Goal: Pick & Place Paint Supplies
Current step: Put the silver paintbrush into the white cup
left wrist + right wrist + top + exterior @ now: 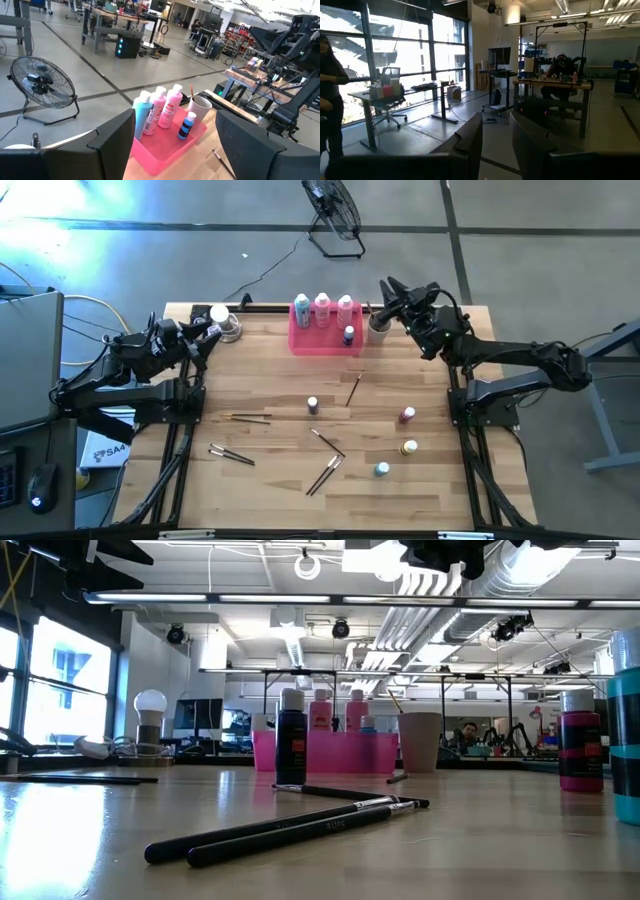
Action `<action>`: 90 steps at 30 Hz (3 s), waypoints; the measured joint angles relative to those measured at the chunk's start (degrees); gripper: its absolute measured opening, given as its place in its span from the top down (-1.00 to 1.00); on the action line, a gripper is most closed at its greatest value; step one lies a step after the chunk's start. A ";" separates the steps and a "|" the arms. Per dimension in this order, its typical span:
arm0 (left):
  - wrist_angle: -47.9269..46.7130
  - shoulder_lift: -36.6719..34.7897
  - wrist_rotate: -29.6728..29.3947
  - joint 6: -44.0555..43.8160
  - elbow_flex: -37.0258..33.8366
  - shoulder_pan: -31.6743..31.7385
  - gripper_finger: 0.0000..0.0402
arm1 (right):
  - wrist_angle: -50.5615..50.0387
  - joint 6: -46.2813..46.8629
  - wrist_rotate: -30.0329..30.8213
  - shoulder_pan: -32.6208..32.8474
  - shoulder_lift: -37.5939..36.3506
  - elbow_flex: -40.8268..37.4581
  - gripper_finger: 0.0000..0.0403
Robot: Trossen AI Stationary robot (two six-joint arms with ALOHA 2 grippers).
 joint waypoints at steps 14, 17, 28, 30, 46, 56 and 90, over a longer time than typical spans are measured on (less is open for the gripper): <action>0.00 0.00 0.00 0.00 0.00 0.01 -0.35 | 0.04 -10.25 -0.15 0.00 0.00 0.00 0.55; 0.00 0.00 0.00 0.00 0.00 0.02 -0.35 | 0.20 -9.72 -0.15 0.00 0.00 -0.01 0.55; 0.07 0.00 6.43 -0.02 0.00 0.00 -0.35 | 11.59 1.48 -6.10 1.17 0.00 -0.02 0.55; 0.07 0.00 8.68 0.00 0.00 0.02 -0.35 | 12.60 4.48 -7.13 1.16 0.00 -0.02 0.55; 0.16 0.00 17.44 0.00 0.00 0.02 -0.35 | 12.85 24.74 -18.45 1.14 0.00 -0.02 0.55; 0.17 0.00 18.05 0.17 0.00 0.01 -0.35 | 12.25 31.10 -36.45 1.15 0.00 -0.02 0.55; 0.17 0.00 15.93 6.29 0.00 0.01 -0.35 | -34.52 51.12 1.63 13.58 8.64 22.58 0.55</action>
